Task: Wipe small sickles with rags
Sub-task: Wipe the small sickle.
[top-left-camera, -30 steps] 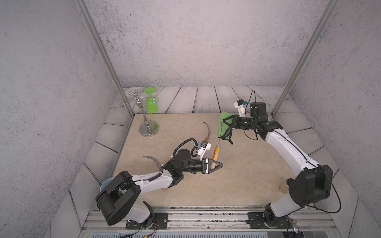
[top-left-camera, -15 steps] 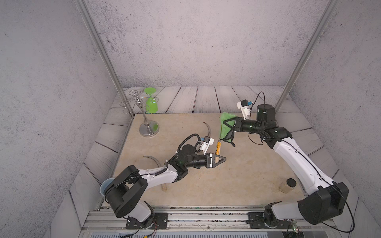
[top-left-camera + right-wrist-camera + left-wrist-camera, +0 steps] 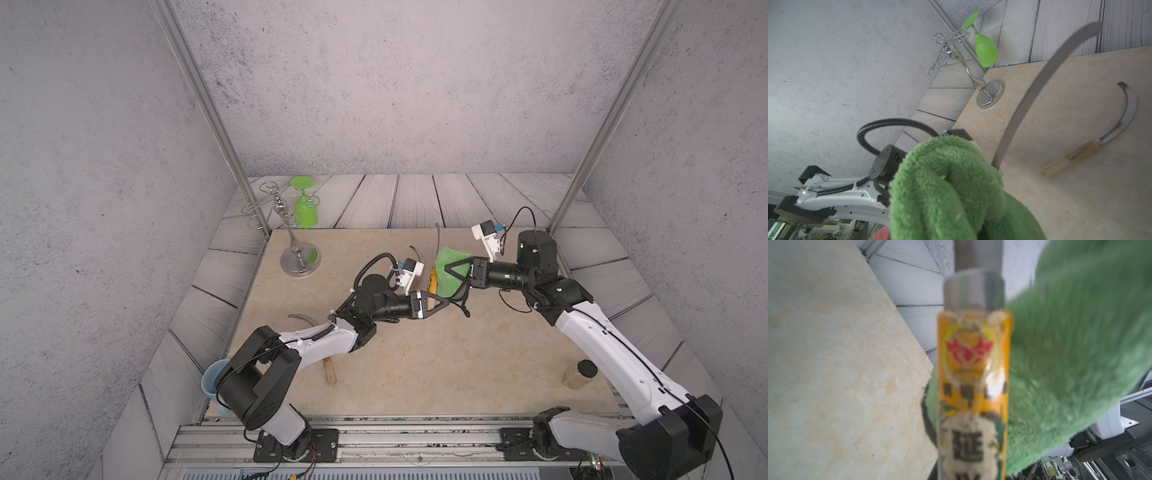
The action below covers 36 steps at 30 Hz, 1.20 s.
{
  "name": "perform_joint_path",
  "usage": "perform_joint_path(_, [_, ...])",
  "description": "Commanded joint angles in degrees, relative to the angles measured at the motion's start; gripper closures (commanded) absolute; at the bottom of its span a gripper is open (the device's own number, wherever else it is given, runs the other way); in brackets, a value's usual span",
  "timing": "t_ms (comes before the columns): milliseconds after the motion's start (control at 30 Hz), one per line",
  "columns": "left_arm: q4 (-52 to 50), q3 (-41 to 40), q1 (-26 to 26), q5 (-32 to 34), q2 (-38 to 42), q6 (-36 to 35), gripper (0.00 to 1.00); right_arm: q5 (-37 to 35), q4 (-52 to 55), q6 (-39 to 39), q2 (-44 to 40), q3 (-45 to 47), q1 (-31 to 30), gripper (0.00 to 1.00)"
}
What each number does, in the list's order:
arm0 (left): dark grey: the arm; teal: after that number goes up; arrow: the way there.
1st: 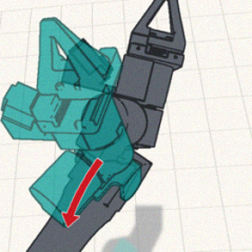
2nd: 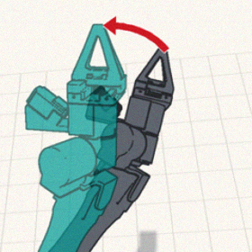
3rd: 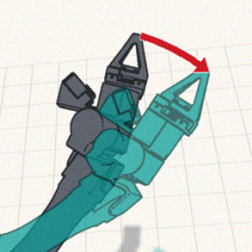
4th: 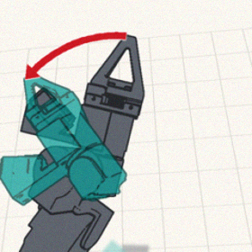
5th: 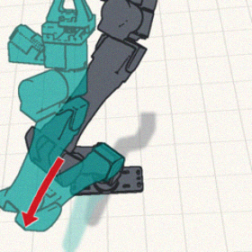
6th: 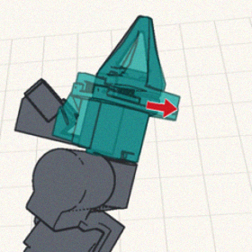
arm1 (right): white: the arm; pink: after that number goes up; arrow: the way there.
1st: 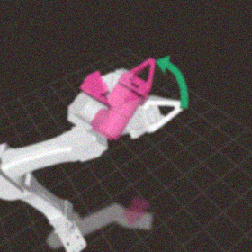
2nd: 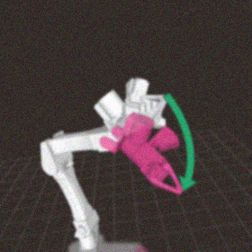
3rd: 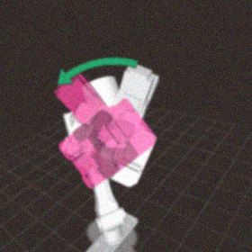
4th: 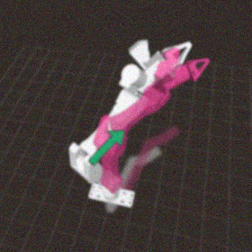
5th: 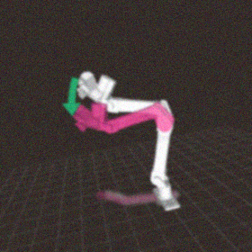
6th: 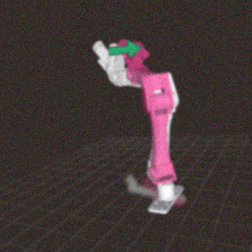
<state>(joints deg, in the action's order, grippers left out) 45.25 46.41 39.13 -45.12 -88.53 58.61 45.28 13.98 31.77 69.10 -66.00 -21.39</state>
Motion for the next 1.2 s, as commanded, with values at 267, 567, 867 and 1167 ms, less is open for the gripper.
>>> perform_joint_path(267, [2.74, -5.02, -1.55, -2.38, 4.69, -0.4, 1.0, -19.44, 19.44, -10.48, -2.53, -4.96, 1.13, 0.81])
perform_joint_path(567, [4.18, -8.9, 4.16, -0.91, 7.13, 0.2, 1.0, -21.63, 18.71, -11.29, 10.23, -15.55, 3.98, 0.81])
perform_joint_path(867, [8.92, -9.51, 9.42, 0.91, 6.22, 2.93, 1.0, -16.44, 16.87, -11.51, 20.22, -25.07, 4.03, 0.81])
perform_joint_path(1167, [23.1, -9.2, 10.65, 0.41, -2.04, 10.77, 1.0, -7.78, 9.3, -8.46, 18.86, -20.14, 3.9, 0.8])
